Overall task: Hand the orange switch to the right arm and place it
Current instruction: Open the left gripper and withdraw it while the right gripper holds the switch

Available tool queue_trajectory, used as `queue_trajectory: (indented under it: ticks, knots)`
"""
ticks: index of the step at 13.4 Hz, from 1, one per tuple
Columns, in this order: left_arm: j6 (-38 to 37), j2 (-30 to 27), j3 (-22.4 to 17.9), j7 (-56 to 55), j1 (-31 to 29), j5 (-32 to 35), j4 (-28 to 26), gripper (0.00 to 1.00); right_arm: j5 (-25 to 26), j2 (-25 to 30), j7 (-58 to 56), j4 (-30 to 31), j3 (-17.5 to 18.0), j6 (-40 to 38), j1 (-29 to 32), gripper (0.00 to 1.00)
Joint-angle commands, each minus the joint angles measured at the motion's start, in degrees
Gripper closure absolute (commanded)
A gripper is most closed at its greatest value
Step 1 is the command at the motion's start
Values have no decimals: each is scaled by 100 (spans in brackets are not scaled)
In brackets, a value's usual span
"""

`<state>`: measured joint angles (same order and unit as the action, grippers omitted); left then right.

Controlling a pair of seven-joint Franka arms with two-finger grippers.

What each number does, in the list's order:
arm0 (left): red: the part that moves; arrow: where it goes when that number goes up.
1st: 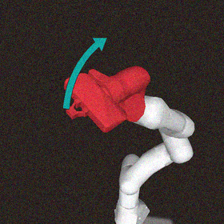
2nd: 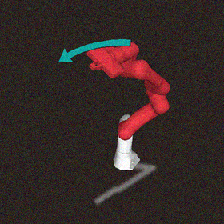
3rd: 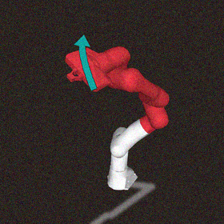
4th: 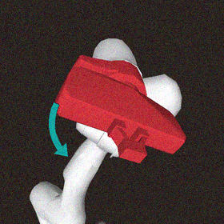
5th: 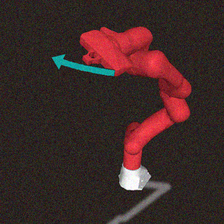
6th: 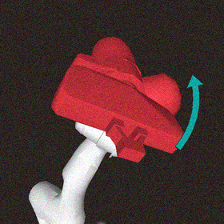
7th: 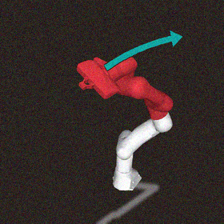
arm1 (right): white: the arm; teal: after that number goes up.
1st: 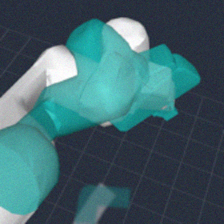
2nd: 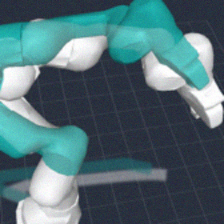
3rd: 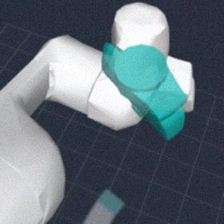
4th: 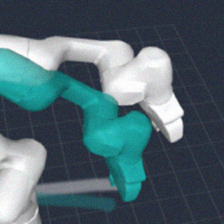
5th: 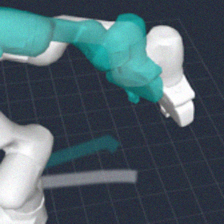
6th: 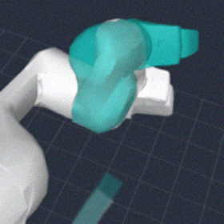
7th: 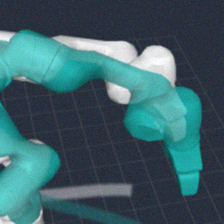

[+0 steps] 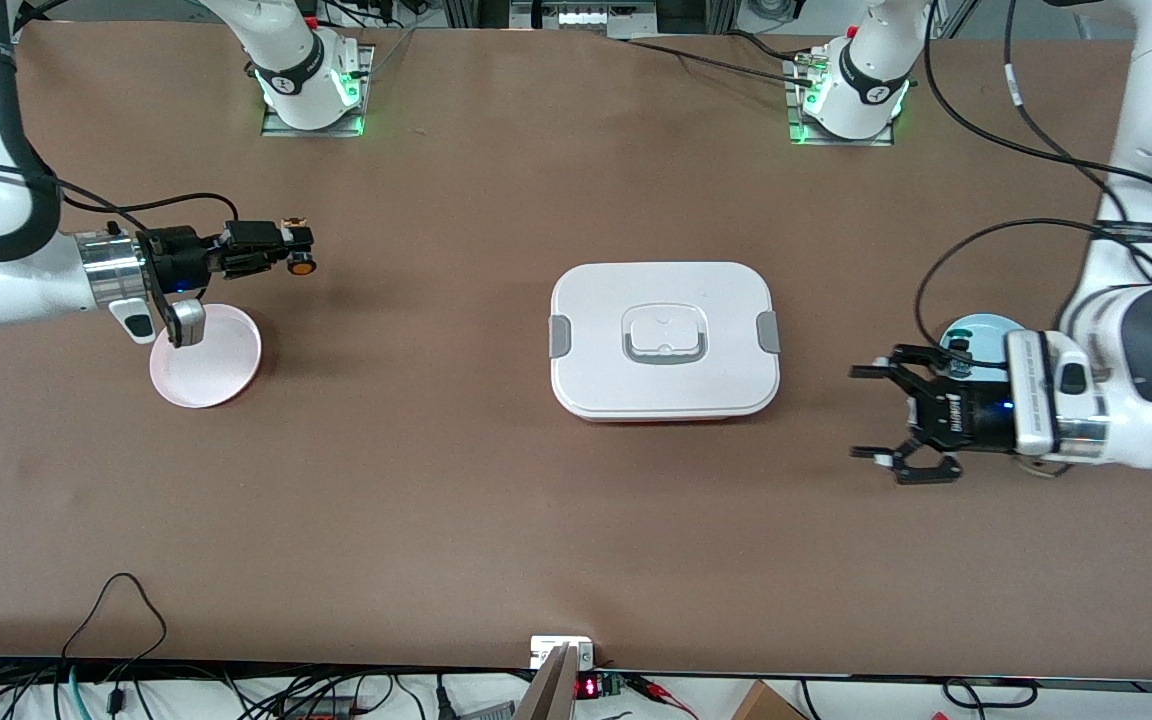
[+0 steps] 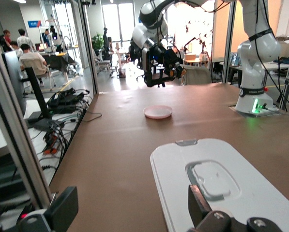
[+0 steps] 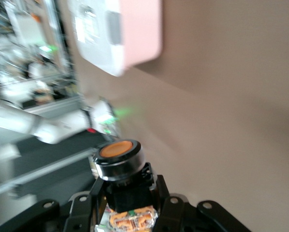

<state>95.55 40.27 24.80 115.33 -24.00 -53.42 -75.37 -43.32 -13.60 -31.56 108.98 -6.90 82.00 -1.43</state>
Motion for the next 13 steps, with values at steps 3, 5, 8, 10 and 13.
queue_trajectory:
  ticks: [3, 5, 8, 10, 13]
  knots:
    - [-116, 34, -283, -835, 36, 2172, 1102, 0, 1797, 164, -1114, 132, 48, 606, 134, 97]
    - [-107, -63, -291, -968, 18, 2730, 1287, 0, 2728, 173, -1413, 141, 57, 1088, 117, 97]
    - [-63, -90, -589, -1336, -61, 2784, 1454, 0, 3600, 208, -1887, 193, 57, 1660, 108, 97]
    - [-46, -369, -695, -1660, 0, 3481, 1560, 0, 4320, 208, -2562, 377, 57, 2256, 99, 97]
    - [-176, -1142, -617, -4290, 53, 4987, 1351, 0, 4473, 208, -3153, 764, 57, 2935, 134, 97]
